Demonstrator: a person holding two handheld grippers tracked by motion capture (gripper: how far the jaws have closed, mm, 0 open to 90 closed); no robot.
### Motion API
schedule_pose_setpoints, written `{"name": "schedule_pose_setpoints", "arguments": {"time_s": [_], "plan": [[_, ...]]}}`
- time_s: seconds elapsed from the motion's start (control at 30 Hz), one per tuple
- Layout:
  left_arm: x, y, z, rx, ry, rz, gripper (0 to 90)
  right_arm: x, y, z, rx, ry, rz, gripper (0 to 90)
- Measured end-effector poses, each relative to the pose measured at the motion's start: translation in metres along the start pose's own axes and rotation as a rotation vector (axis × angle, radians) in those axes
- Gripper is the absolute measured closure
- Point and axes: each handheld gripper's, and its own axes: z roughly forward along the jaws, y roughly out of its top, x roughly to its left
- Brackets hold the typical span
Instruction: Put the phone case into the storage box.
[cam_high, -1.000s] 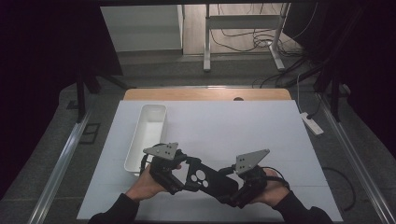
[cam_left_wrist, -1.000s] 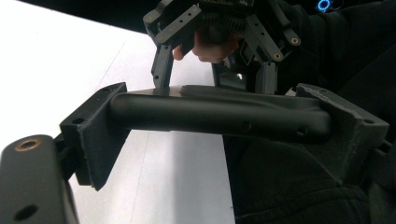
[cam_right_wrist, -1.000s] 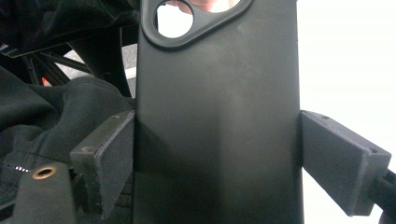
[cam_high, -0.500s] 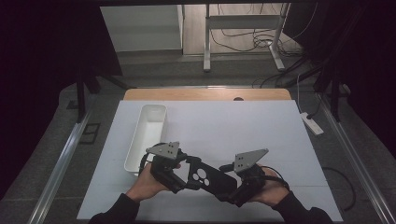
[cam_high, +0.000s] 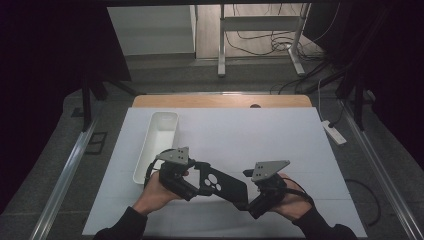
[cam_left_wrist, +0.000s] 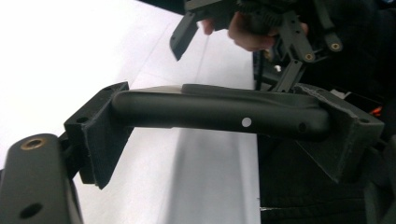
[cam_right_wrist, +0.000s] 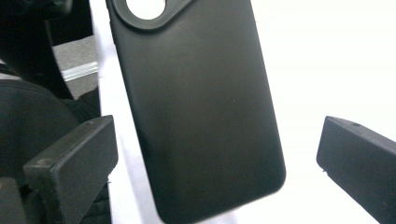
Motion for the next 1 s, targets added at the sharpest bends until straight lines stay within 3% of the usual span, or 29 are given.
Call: {"name": "schedule_pose_setpoints", "arguments": {"time_s": [0.13, 0.27, 0.6, 0.83, 1.0], "plan": [[0.000, 0.002, -0.001, 0.014, 0.037, -0.016, 15.7, 0.001, -0.001, 0.000, 0.007, -0.058, 0.005, 0.0], [0.000, 0.004, -0.002, 0.022, 0.071, -0.033, 15.7, 0.000, -0.001, -0.001, 0.013, -0.084, 0.018, 0.0], [-0.002, 0.008, -0.002, 0.042, 0.148, -0.087, 15.6, 0.001, -0.002, -0.001, 0.019, -0.115, 0.061, 0.0], [-0.003, 0.013, -0.001, 0.041, 0.180, -0.117, 15.6, 0.004, -0.001, 0.003, 0.035, -0.131, 0.052, 0.0], [-0.005, 0.017, 0.001, 0.041, 0.200, -0.134, 15.6, 0.005, -0.002, 0.007, 0.048, -0.158, 0.082, 0.0]]}}
